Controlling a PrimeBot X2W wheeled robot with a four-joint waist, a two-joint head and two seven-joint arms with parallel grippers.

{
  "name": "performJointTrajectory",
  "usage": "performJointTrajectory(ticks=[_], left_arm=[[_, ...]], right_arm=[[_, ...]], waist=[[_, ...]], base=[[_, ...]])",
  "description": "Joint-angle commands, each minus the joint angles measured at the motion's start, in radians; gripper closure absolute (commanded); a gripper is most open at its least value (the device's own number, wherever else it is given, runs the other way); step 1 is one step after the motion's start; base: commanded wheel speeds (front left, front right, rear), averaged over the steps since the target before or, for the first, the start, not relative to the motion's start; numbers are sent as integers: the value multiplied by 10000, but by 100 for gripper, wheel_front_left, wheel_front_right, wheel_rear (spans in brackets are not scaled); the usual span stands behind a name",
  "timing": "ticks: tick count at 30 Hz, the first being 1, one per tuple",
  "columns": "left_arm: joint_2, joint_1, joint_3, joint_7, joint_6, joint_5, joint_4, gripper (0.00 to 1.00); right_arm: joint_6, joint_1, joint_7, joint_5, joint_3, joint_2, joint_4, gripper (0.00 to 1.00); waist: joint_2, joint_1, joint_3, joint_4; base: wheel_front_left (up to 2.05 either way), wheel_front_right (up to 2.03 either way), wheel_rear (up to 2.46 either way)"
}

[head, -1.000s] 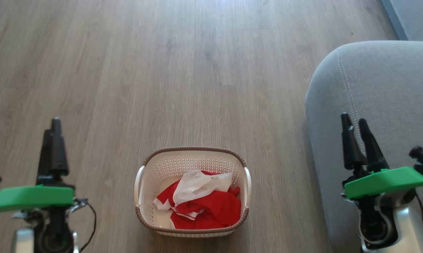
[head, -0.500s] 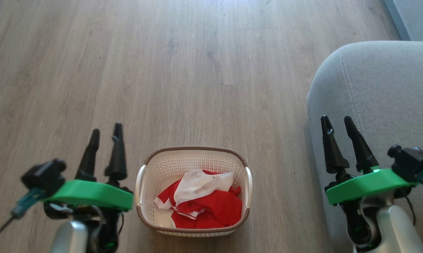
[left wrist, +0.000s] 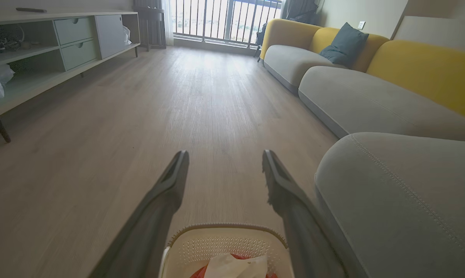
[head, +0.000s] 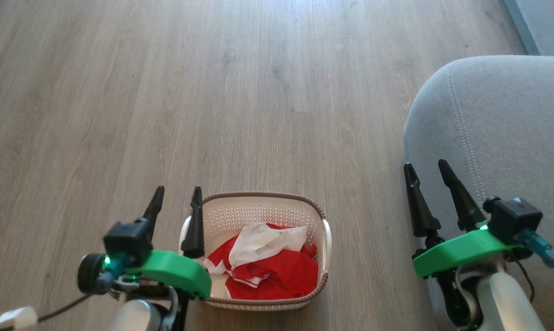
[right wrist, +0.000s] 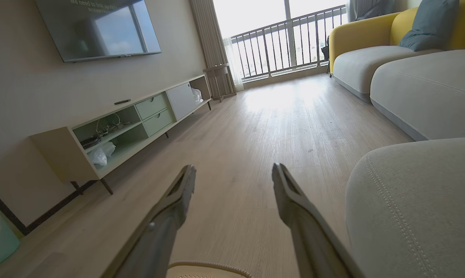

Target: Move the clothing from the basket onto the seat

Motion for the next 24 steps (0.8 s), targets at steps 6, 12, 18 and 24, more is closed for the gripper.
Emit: performJointTrajectory(ticks=[6,12,18,24], left_arm=[[430,-889,-550,-283,901,716,-457,0],[566,-1117,-701,-459,2090,1334,-1218,0],[360,-943,-553,-635,2380,1393,-1243,0],[-234,-485,-2,-810,1044,1463,-213,0]], right_arm=[[0,-535,-298,-737,207,-53,-438,0],[0,-662,-476,-1502,336,-18,-798,0],[0,-576,-655,-2028,275,11,-581,0],[0,-384,-833,-2184,-264,37,547,0]], waist=[[0,0,11,10],[0,0,47,50],[0,0,31,116],[0,0,-45,131]], base=[[0,0,0],[0,0,0],[0,0,0],[0,0,0]])
